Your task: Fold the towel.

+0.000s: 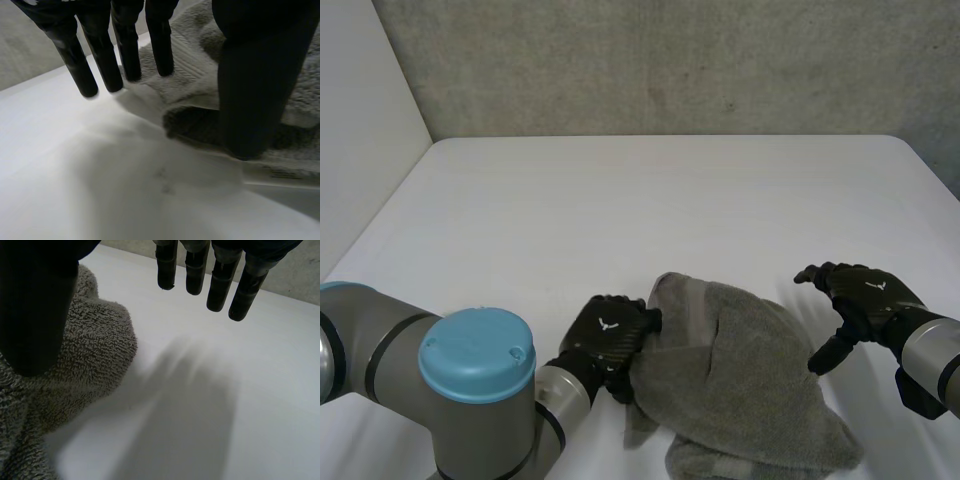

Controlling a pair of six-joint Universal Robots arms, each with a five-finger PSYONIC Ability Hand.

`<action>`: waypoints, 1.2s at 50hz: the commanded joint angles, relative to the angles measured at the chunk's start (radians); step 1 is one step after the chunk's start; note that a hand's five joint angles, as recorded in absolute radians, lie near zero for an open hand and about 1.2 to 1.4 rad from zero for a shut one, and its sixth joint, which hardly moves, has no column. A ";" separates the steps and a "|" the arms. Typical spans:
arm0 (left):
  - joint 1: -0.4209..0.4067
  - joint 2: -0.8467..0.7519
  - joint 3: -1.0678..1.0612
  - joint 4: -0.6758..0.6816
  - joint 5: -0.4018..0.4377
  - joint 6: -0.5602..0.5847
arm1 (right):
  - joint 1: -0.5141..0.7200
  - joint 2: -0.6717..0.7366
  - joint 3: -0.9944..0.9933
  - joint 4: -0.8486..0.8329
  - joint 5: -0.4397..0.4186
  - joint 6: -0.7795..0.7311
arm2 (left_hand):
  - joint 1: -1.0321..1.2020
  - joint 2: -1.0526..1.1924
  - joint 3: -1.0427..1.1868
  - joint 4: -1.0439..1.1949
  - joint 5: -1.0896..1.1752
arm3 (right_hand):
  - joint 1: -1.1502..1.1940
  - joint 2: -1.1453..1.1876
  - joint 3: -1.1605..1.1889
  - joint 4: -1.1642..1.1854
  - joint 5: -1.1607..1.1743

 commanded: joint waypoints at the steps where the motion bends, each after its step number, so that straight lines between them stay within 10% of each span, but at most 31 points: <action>1: 0.000 -0.010 0.000 0.020 0.050 -0.005 | -0.026 -0.004 -0.009 0.001 -0.001 -0.002 | 0.524 0.523 0.524 0.524 0.534 | -0.050 -0.091 -0.075 -0.081 -0.055; 6: 0.000 -0.012 -0.007 0.043 0.050 -0.005 | -0.049 -0.004 -0.025 0.013 0.005 -0.006 | 0.859 0.858 0.859 0.859 0.869 | -0.050 -0.091 -0.075 -0.081 -0.055; 18: 0.046 0.025 -0.006 0.076 -0.005 -0.011 | -0.090 0.018 -0.106 0.281 -0.023 -0.071 | 0.860 0.859 0.860 0.859 0.869 | -0.050 -0.091 -0.075 -0.081 -0.055; 25: 0.127 0.100 -0.037 0.076 -0.103 -0.026 | -0.090 0.079 -0.103 0.454 -0.194 -0.149 | 0.860 0.859 0.860 0.859 0.869 | -0.050 -0.091 -0.075 -0.081 -0.055; 40: 0.169 0.183 -0.073 0.075 -0.103 -0.049 | 0.070 0.179 -0.103 0.348 -0.241 -0.013 | 0.860 0.859 0.860 0.859 0.869 | -0.020 -0.060 -0.044 -0.051 -0.025; 47: 0.187 0.229 -0.072 0.075 -0.105 -0.049 | 0.190 0.212 -0.219 0.131 -0.117 0.167 | 0.860 0.859 0.860 0.859 0.869 | 1.161 1.120 1.136 1.129 1.156; 60: 0.229 0.358 0.032 0.075 -0.103 -0.056 | 0.285 0.226 -0.687 -0.099 0.112 -0.018 | 0.860 0.859 0.860 0.859 0.869 | 1.172 1.131 1.147 1.140 1.167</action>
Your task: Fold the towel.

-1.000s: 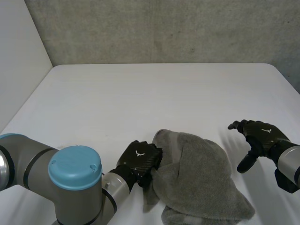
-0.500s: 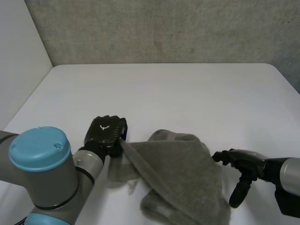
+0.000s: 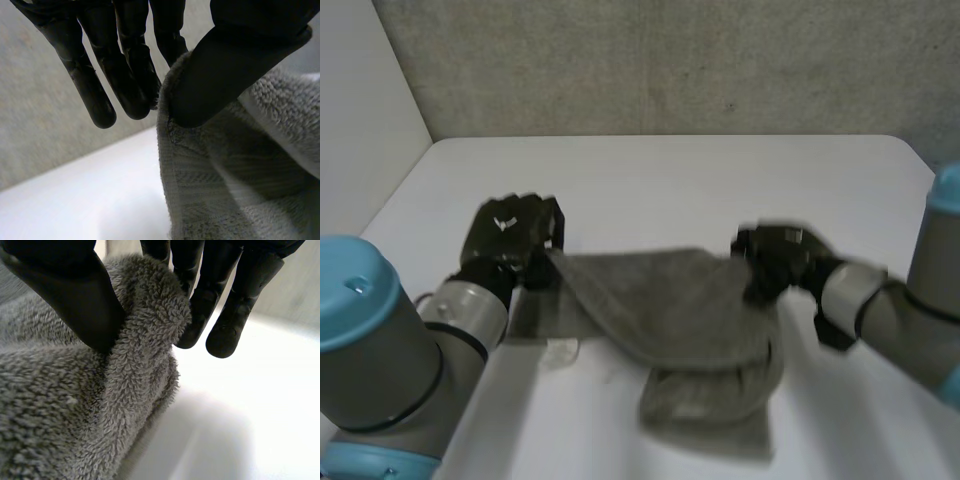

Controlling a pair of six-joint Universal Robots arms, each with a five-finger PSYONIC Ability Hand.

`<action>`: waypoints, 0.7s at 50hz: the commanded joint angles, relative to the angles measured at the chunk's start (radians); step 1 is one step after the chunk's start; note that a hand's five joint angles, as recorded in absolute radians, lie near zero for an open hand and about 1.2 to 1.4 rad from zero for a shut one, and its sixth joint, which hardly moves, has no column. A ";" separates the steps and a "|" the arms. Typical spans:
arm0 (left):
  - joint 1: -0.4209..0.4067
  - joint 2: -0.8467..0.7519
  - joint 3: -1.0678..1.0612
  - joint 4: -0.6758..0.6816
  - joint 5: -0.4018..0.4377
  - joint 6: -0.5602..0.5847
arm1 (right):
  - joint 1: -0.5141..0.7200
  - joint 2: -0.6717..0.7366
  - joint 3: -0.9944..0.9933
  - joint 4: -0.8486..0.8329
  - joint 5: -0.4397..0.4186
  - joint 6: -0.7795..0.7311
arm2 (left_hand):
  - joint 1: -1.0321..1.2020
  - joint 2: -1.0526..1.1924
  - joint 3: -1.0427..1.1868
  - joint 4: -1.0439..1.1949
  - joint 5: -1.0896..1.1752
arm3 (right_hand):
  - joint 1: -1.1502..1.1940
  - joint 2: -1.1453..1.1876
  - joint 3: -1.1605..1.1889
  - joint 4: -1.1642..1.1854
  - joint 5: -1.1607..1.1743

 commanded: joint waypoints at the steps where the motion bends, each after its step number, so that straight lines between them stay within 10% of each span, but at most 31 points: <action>1: 0.019 0.075 0.079 0.000 -0.002 -0.007 | 0.040 -0.008 -0.284 -0.128 0.106 -0.161 | 0.201 0.179 0.180 0.178 0.189 | 0.132 0.130 0.088 0.060 0.124; 35: 0.011 0.270 -0.062 -0.022 0.013 -0.109 | 0.118 0.153 -0.556 0.070 0.143 -0.226 | 0.201 0.179 0.180 0.178 0.189 | 0.132 0.130 0.088 0.060 0.124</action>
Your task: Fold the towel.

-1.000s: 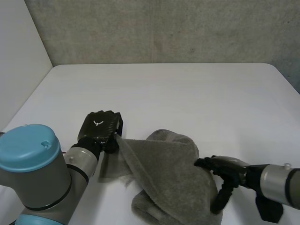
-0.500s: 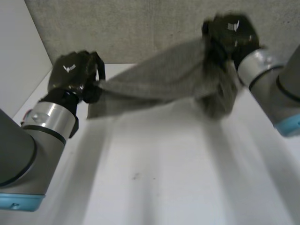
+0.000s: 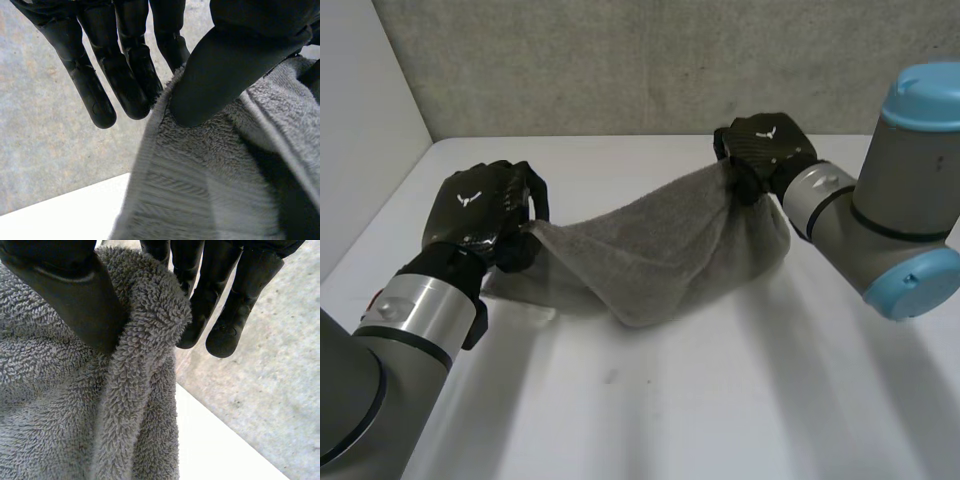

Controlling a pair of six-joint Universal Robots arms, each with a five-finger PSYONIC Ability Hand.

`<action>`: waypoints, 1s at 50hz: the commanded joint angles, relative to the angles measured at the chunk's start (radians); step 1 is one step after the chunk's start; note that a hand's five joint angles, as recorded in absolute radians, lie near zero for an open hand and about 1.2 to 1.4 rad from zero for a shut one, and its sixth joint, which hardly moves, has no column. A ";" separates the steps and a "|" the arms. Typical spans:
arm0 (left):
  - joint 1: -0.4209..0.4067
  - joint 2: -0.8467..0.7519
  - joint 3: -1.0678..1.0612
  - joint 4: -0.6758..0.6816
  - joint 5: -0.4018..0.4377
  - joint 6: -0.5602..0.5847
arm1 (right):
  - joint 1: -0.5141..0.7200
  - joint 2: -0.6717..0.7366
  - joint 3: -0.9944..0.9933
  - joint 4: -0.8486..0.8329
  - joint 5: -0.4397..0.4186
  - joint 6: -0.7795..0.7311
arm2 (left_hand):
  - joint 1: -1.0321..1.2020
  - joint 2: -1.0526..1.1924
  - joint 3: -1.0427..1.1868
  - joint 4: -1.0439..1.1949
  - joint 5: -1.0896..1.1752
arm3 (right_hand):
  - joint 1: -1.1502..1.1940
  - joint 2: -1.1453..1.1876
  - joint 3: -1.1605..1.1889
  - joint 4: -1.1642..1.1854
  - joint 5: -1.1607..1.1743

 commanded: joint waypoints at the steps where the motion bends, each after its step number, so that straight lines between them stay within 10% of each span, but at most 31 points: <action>1: 0.002 0.077 0.008 -0.008 0.006 0.000 | -0.003 0.002 -0.114 0.049 -0.008 0.004 | 0.200 0.179 0.180 0.177 0.189 | 0.122 0.126 0.088 0.053 0.124; 21: 0.072 0.048 -0.040 0.003 0.014 -0.008 | 0.131 0.389 -0.357 0.052 -0.198 0.011 | 0.200 0.179 0.180 0.177 0.189 | 0.122 0.126 0.088 0.053 0.124; 22: 0.072 0.048 -0.043 0.003 0.014 -0.008 | 0.139 0.401 -0.370 0.055 -0.195 0.011 | 0.200 0.179 0.180 0.177 0.189 | -0.141 -0.138 -0.175 -0.211 -0.140; 23: 0.072 0.048 -0.043 0.003 0.014 -0.008 | 0.139 0.401 -0.371 0.055 -0.195 0.011 | 0.200 0.179 0.180 0.177 0.189 | -0.144 -0.140 -0.178 -0.213 -0.142; 24: 0.074 0.048 -0.044 0.003 0.014 -0.008 | 0.141 0.403 -0.377 0.057 -0.180 0.012 | 0.200 0.179 0.180 0.177 0.189 | -0.716 -0.713 -0.750 -0.786 -0.715; 26: 0.074 0.048 -0.045 0.003 0.014 -0.008 | 0.141 0.400 -0.381 0.061 -0.150 0.012 | 0.200 0.179 0.180 0.177 0.189 | -1.099 -1.096 -1.133 -1.169 -1.098; 35: 0.075 0.043 -0.060 0.006 0.012 -0.007 | 0.087 0.286 -0.377 0.170 0.099 0.018 | 0.200 0.179 0.180 0.177 0.189 | -1.099 -1.096 -1.133 -1.169 -1.098; 50: 0.094 0.051 0.009 -0.004 0.015 0.000 | -0.017 0.058 -0.001 0.297 0.058 0.027 | 0.200 0.179 0.180 0.177 0.189 | -1.099 -1.096 -1.133 -1.169 -1.098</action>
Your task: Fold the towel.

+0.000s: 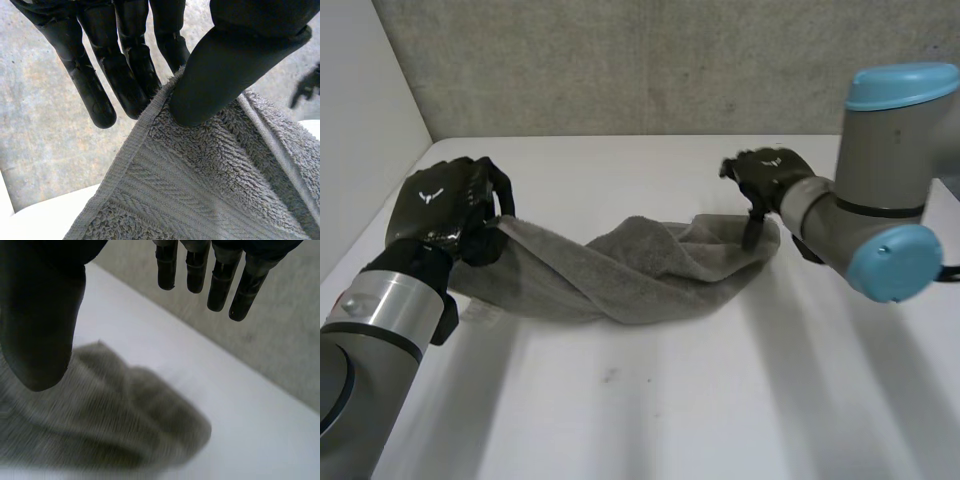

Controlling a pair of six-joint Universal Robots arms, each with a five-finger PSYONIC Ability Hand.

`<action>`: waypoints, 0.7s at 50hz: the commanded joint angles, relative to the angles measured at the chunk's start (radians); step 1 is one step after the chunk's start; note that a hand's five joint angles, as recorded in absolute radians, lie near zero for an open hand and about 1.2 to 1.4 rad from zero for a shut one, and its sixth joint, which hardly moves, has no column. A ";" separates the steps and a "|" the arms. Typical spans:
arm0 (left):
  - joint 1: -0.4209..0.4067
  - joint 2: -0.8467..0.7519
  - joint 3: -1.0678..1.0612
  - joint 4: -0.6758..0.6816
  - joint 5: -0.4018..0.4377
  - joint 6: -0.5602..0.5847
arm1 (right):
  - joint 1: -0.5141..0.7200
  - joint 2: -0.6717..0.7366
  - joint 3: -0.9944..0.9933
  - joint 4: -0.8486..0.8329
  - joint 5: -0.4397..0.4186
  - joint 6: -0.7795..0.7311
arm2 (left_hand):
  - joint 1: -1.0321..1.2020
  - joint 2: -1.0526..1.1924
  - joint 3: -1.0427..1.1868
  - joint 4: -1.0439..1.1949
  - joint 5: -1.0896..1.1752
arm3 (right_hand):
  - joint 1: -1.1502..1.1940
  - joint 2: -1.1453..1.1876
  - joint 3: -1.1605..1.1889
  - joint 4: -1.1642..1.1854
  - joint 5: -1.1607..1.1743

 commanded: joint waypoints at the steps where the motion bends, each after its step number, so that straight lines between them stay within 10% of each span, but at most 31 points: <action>1: -0.009 0.007 0.072 -0.012 0.001 0.000 | -0.010 -0.131 0.242 -0.003 -0.073 0.004 | 0.200 0.179 0.179 0.177 0.189 | -0.047 -0.073 -0.060 -0.071 -0.045; 10: -0.030 0.016 0.164 -0.032 -0.003 0.000 | -0.008 -0.263 0.460 -0.081 -0.142 0.052 | 0.200 0.179 0.179 0.177 0.189 | 0.309 0.283 0.295 0.285 0.311; 35: -0.172 0.062 0.319 -0.108 -0.011 -0.011 | 0.018 -0.076 0.403 -0.207 -0.191 0.319 | 0.200 0.179 0.179 0.177 0.189 | -0.057 -0.083 -0.070 -0.081 -0.054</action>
